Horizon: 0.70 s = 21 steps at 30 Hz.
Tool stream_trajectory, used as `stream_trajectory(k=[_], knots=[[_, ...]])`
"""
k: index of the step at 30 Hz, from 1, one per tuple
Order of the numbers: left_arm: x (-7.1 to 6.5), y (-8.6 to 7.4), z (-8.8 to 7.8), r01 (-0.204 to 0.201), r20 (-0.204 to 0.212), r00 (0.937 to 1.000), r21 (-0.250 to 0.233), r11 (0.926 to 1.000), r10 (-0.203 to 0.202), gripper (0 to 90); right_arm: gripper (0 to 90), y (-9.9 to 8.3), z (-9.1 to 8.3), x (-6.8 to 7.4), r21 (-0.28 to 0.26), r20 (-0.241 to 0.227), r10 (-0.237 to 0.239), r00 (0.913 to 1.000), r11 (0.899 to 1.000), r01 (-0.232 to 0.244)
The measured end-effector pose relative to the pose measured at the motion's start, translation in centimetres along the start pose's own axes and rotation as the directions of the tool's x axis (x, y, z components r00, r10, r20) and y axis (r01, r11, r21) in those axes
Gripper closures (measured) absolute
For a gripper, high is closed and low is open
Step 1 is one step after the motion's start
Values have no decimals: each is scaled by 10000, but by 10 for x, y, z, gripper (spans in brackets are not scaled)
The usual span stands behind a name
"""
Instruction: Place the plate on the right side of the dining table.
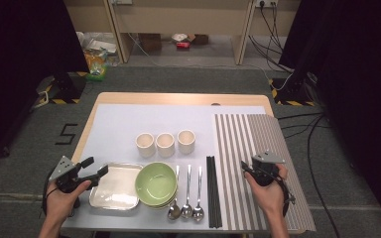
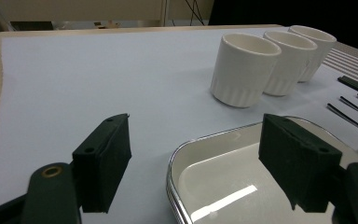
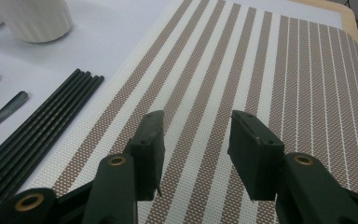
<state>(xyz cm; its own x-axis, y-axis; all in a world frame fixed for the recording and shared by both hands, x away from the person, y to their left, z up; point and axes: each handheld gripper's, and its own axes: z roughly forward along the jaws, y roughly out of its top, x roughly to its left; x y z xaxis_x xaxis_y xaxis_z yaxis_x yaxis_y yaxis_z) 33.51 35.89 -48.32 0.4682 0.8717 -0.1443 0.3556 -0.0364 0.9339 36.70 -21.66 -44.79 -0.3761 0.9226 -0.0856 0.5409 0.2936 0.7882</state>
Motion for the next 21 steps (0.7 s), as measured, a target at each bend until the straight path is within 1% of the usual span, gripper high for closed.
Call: stream_trajectory(k=[2, 3, 6, 7, 11, 12, 13, 16, 18, 19, 20, 21], knots=[[1, 0, 0, 45, -30, 10000, -10, 10000, -45, 250, 558, 0, 1, 1, 24, -55, 27, 10000, 10000, -26], [1, 0, 1, 73, -62, 10000, -14, 10000, -74, 251, 557, 0, 2, 0, 40, -86, -34, 10000, 10000, 34], [3, -1, 1, 48, -103, 9999, 76, 10000, -47, 254, 556, 1, 4, 1, 32, -147, -46, 9999, 10000, 46], [4, 0, 1, 107, -185, 9998, 83, 9999, -105, 256, 556, 2, 4, 1, 23, -171, -64, 9998, 10000, 65], [4, 1, 0, 147, -178, 9997, 13, 9999, -146, 265, 556, 4, 3, 2, -18, -189, -78, 9998, 10000, 77], [3, 1, 0, 31, -110, 9999, 127, 9999, -30, 277, 556, 6, 2, 4, 25, -197, -109, 9997, 9999, 109], [3, 1, 0, 23, -106, 9999, 149, 9999, -22, 281, 556, 7, 1, 5, 2, -186, -192, 9996, 9998, 192], [2, 0, -1, 67, -93, 9999, 224, 9997, -64, 303, 556, 10, 0, 10, -45, -214, -312, 9993, 9995, 311], [1, -1, -2, 177, -127, 9998, 374, 9991, -172, 319, 556, 13, -1, 14, -57, -235, -378, 9990, 9993, 376], [1, -1, -2, 177, -127, 9998, 374, 9991, -172, 328, 556, 13, -1, 14, -57, -235, -378, 9990, 9993, 376], [1, -1, -2, 149, -161, 9998, 433, 9990, -142, 330, 556, 17, -2, 18, -155, -268, -449, 9986, 9989, 444], [1, 0, -2, 143, -171, 9998, 468, 9988, -135, 330, 556, 17, -2, 18, -155, -268, -449, 9986, 9989, 444]])
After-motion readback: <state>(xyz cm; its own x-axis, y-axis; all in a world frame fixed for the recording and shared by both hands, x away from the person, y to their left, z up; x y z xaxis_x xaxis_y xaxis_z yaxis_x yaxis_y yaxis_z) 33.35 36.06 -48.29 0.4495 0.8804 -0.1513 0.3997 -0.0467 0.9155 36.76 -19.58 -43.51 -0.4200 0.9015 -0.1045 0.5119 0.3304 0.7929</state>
